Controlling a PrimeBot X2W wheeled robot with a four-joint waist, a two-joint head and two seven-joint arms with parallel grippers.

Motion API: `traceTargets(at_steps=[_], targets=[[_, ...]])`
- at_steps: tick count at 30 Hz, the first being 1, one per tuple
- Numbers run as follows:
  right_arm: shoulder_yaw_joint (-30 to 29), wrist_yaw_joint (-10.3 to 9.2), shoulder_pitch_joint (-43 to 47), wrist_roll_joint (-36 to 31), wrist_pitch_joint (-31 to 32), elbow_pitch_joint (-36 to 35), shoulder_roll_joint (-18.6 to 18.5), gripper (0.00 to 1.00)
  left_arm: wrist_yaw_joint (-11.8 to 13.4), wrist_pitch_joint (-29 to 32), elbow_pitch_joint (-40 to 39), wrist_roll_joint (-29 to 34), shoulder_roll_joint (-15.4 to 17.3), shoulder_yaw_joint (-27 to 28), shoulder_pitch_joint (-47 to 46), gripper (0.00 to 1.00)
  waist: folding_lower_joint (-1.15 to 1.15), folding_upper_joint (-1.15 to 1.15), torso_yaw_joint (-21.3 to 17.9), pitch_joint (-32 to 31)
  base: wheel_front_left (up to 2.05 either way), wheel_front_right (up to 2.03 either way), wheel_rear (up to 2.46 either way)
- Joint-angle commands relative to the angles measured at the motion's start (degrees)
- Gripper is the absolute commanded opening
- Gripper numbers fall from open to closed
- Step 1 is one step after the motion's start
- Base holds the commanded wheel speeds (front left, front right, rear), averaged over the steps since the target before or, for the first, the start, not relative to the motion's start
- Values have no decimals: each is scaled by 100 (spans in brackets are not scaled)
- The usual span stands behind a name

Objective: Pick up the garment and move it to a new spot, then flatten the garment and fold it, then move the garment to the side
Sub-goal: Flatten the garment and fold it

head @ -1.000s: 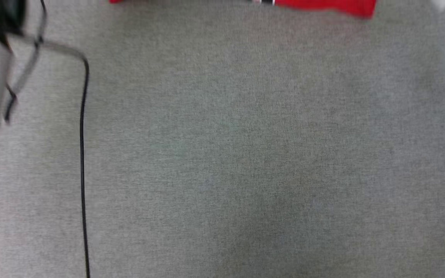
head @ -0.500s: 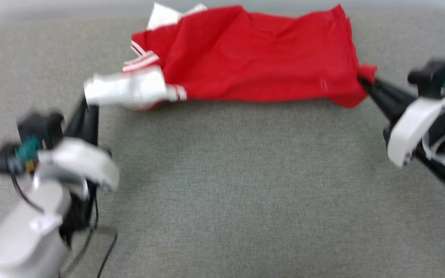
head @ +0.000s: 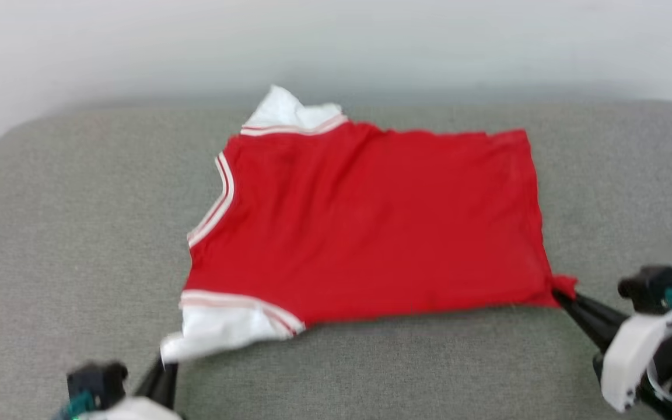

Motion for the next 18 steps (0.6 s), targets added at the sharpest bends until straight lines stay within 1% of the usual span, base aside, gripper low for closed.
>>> traceTargets(at_steps=[1, 3, 5, 11, 16, 18], targets=[[-148, -9, 293, 8, -39, -38, -84, 0, -22, 16, -76, -111, 6, -10, 275, 0, 2, 0, 22, -176, 0, 0, 0], [-281, -8, 708, 70, 3, -143, -88, 0, -45, 114, -143, -193, 51, -129, 556, 0, 2, 0, 38, -280, 0, 0, 0], [-473, -9, 1060, 97, 20, -243, -121, 0, -59, 177, -236, -320, 19, -190, 811, 0, 2, 0, 28, -373, 0, 0, 0], [-992, -9, 2093, -19, 234, -592, -175, 0, -11, 417, -415, -632, 86, -355, 1485, 0, 2, 0, -18, -600, 0, 0, 0], [-1461, -9, 2768, -125, 549, -885, -197, 0, -34, 562, -492, -720, 174, -453, 1710, 0, 2, 0, -15, -676, 0, 0, 0], [-1655, -9, 2936, -176, 683, -1019, -170, 0, -65, 490, -515, -689, 172, -438, 1705, 0, 2, 0, -8, -683, 0, 0, 0]])
